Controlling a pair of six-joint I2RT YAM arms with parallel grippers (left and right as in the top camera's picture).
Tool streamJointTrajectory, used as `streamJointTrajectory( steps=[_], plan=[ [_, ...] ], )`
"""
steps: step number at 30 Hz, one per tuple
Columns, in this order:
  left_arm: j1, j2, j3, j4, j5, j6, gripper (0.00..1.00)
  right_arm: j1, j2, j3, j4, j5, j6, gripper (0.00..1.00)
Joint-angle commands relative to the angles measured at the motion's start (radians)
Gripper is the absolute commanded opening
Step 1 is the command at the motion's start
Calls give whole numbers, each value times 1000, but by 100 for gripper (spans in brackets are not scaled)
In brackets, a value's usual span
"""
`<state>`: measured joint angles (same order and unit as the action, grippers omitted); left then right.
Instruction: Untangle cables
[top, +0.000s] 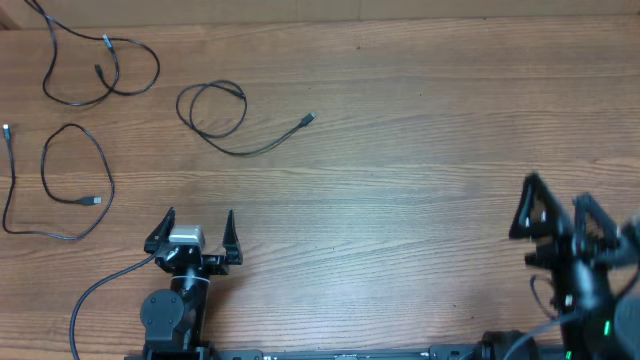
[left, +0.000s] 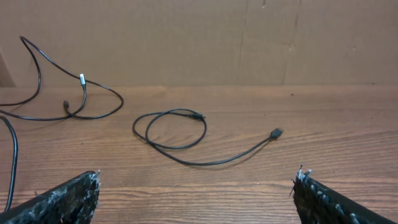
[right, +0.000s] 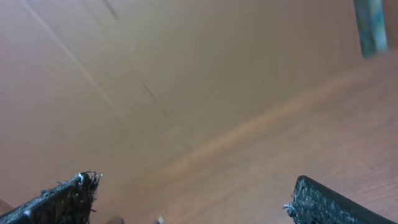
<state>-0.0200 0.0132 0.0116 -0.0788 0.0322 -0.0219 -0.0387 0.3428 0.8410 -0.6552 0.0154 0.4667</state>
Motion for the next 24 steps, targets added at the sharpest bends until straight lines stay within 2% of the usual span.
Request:
streamJointTrajectory(
  steps=[1, 2, 5, 10, 16, 24],
  plan=[
    [-6, -9, -7, 2, -6, 15, 100, 4, -193, -126, 80, 36, -3, 100],
    [-6, -9, -7, 2, -6, 15, 100, 4, -279, -211, 156, 61, -13, 100],
    [-6, -9, -7, 2, -6, 15, 100, 4, -340, -323, 255, 58, -68, 100],
    [-6, -9, -7, 2, -6, 15, 100, 6, -340, -516, 516, -11, -189, 100],
    [-6, -9, -7, 2, -6, 15, 100, 6, -340, -727, 708, -18, -294, 100],
    [-6, -9, -7, 2, -6, 15, 100, 7, -340, -834, 706, -18, -387, 100]
  ],
)
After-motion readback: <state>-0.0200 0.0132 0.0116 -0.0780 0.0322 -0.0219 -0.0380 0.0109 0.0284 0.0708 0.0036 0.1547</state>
